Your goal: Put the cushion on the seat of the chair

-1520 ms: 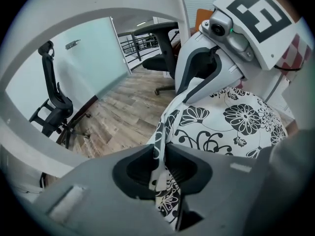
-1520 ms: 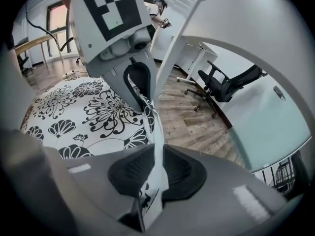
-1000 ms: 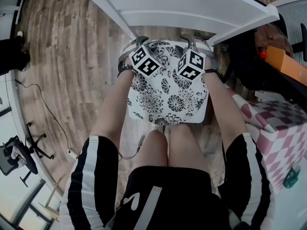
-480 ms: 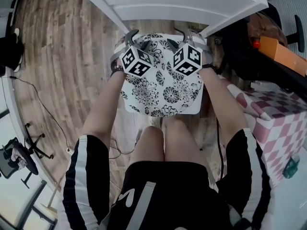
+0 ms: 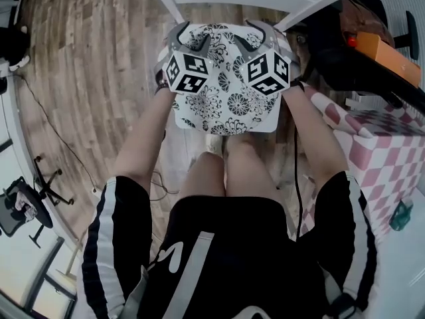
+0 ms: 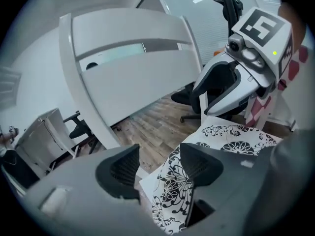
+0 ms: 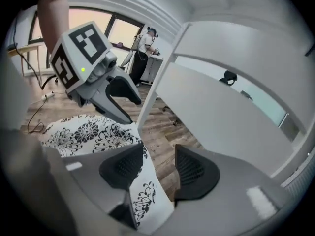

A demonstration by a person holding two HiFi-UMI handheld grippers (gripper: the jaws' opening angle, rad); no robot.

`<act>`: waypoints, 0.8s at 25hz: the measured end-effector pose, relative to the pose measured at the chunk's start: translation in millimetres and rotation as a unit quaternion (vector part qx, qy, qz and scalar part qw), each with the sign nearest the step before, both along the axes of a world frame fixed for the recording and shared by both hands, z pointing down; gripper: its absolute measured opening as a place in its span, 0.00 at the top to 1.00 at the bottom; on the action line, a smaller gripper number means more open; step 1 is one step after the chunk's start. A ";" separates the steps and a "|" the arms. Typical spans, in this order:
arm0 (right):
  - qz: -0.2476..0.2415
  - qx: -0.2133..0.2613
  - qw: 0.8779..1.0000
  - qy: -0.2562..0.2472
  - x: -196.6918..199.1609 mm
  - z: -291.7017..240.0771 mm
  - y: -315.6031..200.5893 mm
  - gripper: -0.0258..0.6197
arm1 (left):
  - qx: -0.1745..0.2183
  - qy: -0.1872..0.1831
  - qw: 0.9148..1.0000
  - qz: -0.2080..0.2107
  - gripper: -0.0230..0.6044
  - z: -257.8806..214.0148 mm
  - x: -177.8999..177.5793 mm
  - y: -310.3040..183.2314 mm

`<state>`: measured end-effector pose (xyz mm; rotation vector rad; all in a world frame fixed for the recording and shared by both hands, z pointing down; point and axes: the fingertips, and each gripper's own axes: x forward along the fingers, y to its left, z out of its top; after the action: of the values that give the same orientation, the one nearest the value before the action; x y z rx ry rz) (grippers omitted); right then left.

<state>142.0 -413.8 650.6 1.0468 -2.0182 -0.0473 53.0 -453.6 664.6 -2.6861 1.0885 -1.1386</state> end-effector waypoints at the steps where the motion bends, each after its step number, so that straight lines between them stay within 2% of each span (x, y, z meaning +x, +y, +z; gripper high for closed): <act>1: 0.005 0.006 1.000 -0.012 -2.8 -10.6 3.2 0.66 | 0.005 0.008 1.000 -0.004 0.54 -8.1 -2.6 3.7; 6: 0.036 0.019 0.997 -0.070 -13.0 -56.7 30.4 0.66 | 0.014 0.049 0.998 -0.027 0.54 -43.6 -16.1 26.1; 11: 0.051 0.037 0.994 -0.091 -17.0 -87.6 54.6 0.67 | 0.020 0.063 0.997 -0.040 0.54 -69.3 -25.3 44.6; 16: 0.066 0.060 0.988 -0.125 -25.1 -131.3 75.4 0.69 | 0.019 0.102 0.992 -0.067 0.54 -106.2 -32.0 60.9; 20: 0.078 0.072 0.983 -0.152 -28.6 -160.0 95.2 0.70 | 0.022 0.120 0.990 -0.066 0.54 -136.4 -27.2 80.8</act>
<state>113.4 -318.7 490.6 1.3699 -2.2225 0.0518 25.8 -372.9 528.3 -2.8076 1.3251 -0.8073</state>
